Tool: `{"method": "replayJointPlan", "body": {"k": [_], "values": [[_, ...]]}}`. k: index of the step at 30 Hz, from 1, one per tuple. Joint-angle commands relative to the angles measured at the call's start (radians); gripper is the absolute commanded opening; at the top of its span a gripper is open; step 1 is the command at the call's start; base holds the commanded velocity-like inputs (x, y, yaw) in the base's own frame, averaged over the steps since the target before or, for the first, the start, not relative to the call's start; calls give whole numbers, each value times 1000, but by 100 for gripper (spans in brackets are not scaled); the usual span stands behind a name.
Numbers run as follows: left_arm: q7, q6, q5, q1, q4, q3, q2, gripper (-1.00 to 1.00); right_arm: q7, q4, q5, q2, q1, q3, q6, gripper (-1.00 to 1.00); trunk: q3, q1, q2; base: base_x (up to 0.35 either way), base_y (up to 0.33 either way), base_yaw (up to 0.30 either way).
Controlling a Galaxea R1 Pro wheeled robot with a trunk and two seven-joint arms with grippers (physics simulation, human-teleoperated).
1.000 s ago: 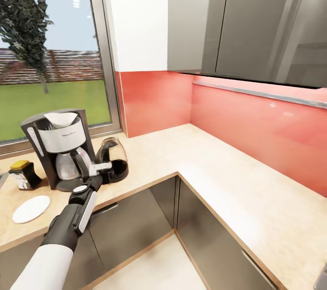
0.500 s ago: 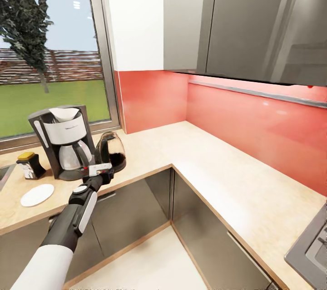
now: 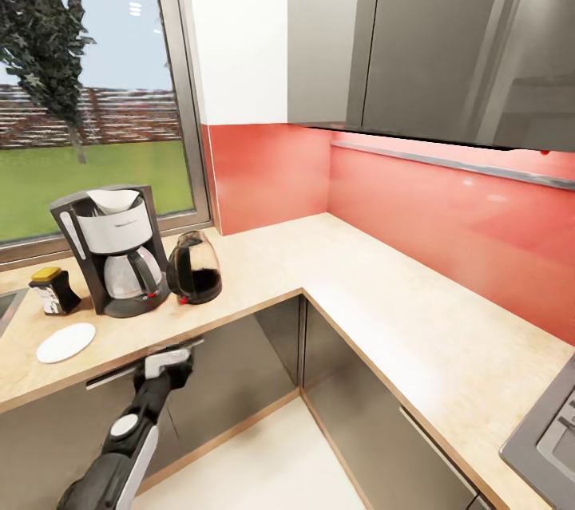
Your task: Set up a coffee station on the kitchen countertop: keep the coffee maker on the countertop, move the bottle of coffee from the kitchen shelf to the counter next to the coffee maker, place a paper coffee filter on top of the coffee maker, put the saucer next to the coffee maker with the coffee cup on the saucer, and place the electric kettle next to the coffee maker.
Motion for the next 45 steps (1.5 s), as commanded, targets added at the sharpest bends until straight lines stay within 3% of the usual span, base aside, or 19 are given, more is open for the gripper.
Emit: {"method": "replayJointPlan", "body": {"k": [1, 4, 8, 17, 20, 23, 29, 36, 40, 45], "values": [[-2, -15, 10, 20, -6, -2, 1, 100, 4, 1, 10, 0, -1, -9, -3, 100, -2, 1, -2, 0, 0, 0], [-39, -138, 10, 124, -30, -2, 1, 100, 4, 1, 10, 0, -1, -9, -3, 100, -2, 1, -2, 0, 0, 0], [-61, -246, 10, 235, -40, -2, 1, 100, 4, 1, 10, 0, -1, -9, -3, 100, -2, 1, -2, 0, 0, 0], [-67, -281, 1, 418, -35, -11, -6, 100, 4, 2, 10, 0, -1, -9, -3, 100, -2, 1, -2, 0, 0, 0], [-65, -274, -2, 459, 43, -7, 1, 100, 4, 3, 9, 0, -1, -9, -3, 100, -2, 1, -2, 0, 0, 0], [-59, -270, -3, 478, 152, 2, 9, 100, 3, 4, 8, 1, -1, -9, -2, 100, -3, 1, -2, 0, 0, 37], [-55, -250, -4, 485, 432, 68, 55, 100, 4, 6, 7, 3, -1, -9, -2, 100, -8, 1, -2, 0, 0, 147], [-49, -248, -5, 480, 729, 82, 66, 100, 3, 7, 9, 34, -1, -9, 0, 100, -15, 1, -2, 0, 0, 179], [-19, -248, -6, 477, 833, 84, 69, 100, 3, 6, 10, 42, -1, -9, 0, 100, -19, 1, -2, 0, 0, 190], [29, -246, -6, 476, 865, 83, 73, 100, 3, 6, 11, 43, -1, -10, 0, 100, -24, 1, -2, 0, 0, 215]]}}
